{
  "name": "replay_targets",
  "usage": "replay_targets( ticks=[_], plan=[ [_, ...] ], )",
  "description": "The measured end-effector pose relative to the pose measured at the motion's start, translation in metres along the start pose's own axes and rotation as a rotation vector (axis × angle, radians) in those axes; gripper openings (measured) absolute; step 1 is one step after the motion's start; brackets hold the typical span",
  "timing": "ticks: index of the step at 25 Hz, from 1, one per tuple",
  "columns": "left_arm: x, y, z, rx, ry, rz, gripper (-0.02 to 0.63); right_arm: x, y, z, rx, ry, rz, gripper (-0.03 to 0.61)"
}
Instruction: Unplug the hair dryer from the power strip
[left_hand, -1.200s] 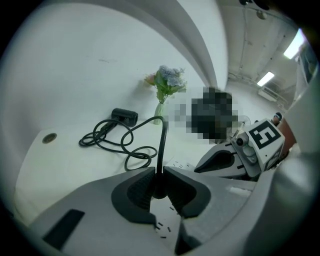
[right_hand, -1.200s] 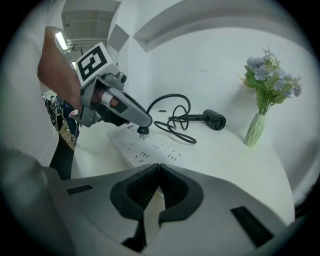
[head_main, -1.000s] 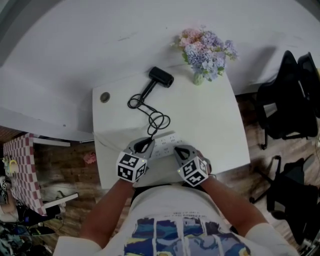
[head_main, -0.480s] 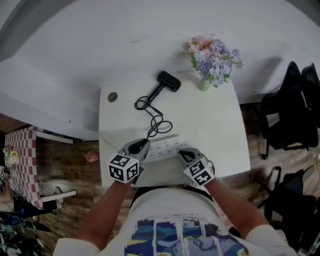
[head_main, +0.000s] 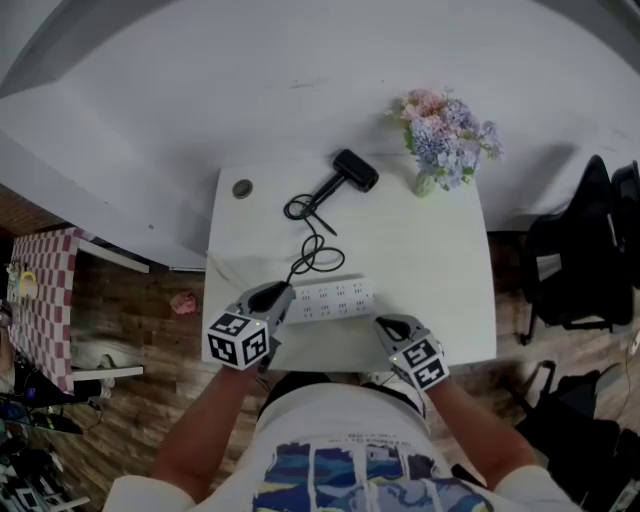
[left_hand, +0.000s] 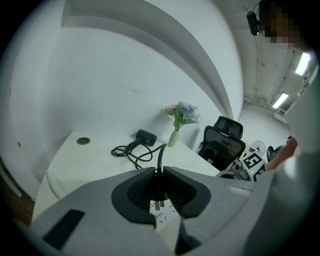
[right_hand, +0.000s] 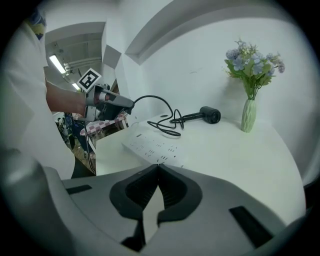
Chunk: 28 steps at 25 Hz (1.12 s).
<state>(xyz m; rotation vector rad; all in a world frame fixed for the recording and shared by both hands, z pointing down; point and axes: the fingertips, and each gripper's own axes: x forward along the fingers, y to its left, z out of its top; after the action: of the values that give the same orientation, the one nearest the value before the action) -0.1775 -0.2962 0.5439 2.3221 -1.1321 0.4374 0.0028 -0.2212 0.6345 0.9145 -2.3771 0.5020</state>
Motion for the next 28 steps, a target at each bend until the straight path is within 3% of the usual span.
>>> replay_targets(
  ticks=[12, 28],
  plan=[
    [-0.025, -0.004, -0.003, -0.088, -0.070, 0.082, 0.049, -0.063, 0.023, 0.025, 0.005, -0.093, 0.087, -0.002],
    [-0.041, -0.017, -0.007, -0.133, -0.114, 0.129, 0.049, -0.104, 0.040, 0.050, -0.045, -0.168, 0.172, -0.003]
  ],
)
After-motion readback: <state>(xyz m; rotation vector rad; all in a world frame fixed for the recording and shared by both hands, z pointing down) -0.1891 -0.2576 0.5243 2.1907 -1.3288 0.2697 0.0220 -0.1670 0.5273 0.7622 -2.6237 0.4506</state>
